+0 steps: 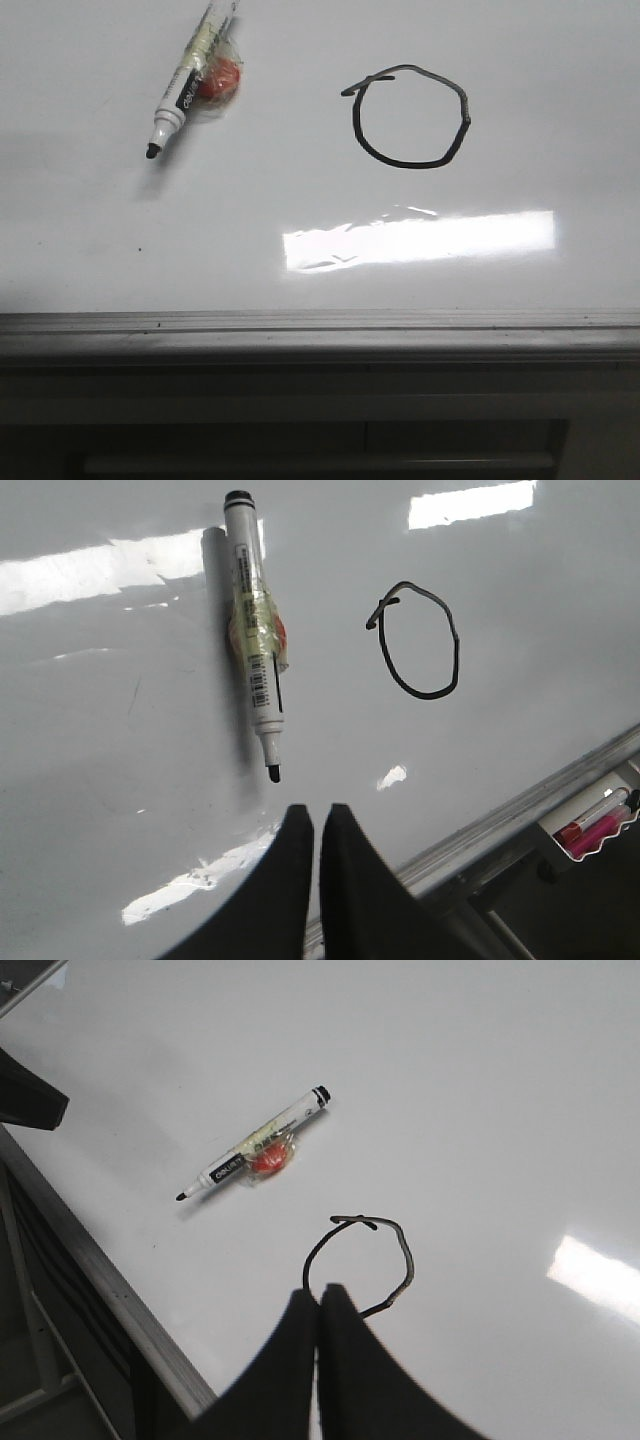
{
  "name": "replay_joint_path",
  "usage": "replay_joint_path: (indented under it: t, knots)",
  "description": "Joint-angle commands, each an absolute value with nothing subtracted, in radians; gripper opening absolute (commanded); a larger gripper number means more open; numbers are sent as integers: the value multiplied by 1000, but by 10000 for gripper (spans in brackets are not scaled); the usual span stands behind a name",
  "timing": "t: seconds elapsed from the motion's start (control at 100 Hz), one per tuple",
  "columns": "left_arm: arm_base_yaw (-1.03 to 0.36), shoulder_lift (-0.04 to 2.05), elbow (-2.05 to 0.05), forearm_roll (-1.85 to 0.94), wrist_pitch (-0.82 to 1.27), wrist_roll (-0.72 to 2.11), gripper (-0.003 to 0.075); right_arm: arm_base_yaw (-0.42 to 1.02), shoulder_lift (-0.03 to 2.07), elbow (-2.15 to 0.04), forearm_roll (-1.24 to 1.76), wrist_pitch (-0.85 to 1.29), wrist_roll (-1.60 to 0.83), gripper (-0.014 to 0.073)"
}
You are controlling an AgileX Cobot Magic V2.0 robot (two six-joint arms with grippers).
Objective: Write number 0 on whiteboard
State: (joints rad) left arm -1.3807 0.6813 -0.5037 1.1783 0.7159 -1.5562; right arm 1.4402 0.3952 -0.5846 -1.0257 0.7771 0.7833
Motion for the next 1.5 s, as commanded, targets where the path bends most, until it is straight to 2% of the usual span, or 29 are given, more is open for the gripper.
replay_joint_path:
  t: [0.0, 0.11, 0.21, 0.32, 0.49, 0.58, 0.73, 0.98, 1.05, 1.15, 1.2, 1.25, 1.42, 1.49]
  knots:
    - [-1388, 679, -528, 1229, 717, -1555, -20, 1434, 398, -609, -1081, 740, 787, -59]
    - [-1382, 644, -528, 1236, 742, -1555, -20, 1434, 398, -609, -1081, 740, 787, -59]
    - [-1287, 590, -523, 1258, 684, -1555, -20, 1434, 398, -609, -1081, 742, 787, -59]
    - [-1090, 533, -502, 1330, 483, -1555, -20, 1434, 398, -609, -1081, 742, 787, -59]
    - [-765, 365, -408, 1558, 12, -1555, -20, 1434, 398, -609, -1081, 742, 787, -59]
    - [-619, 282, -372, 1558, -72, -1586, -20, 1434, 398, -609, -1081, 742, 787, -59]
    - [-463, 206, -362, 1558, -95, -1614, -20, 1434, 398, -609, -1081, 742, 787, -59]
    - [-323, 199, -362, 1546, -181, -1710, -20, 1434, 398, -609, -1081, 742, 787, -59]
    - [-294, 199, -357, 1319, -175, -1534, -20, 1434, 398, -609, -1081, 742, 787, -59]
    - [-263, 195, -350, 797, -178, -992, -20, 1434, 398, -609, -1081, 742, 787, -59]
    - [-250, 183, -350, 636, -166, -748, -20, 1434, 398, -609, -1081, 742, 787, -59]
    - [-240, 174, -350, 580, -121, -655, -20, 1434, 398, -609, -1081, 742, 787, -59]
    - [-236, 174, -348, 576, 190, -649, -20, 1434, 398, -609, -1081, 742, 787, -59]
    - [-236, 174, -333, 605, 227, -643, -20, 1434, 398, -609, -1081, 742, 787, -59]
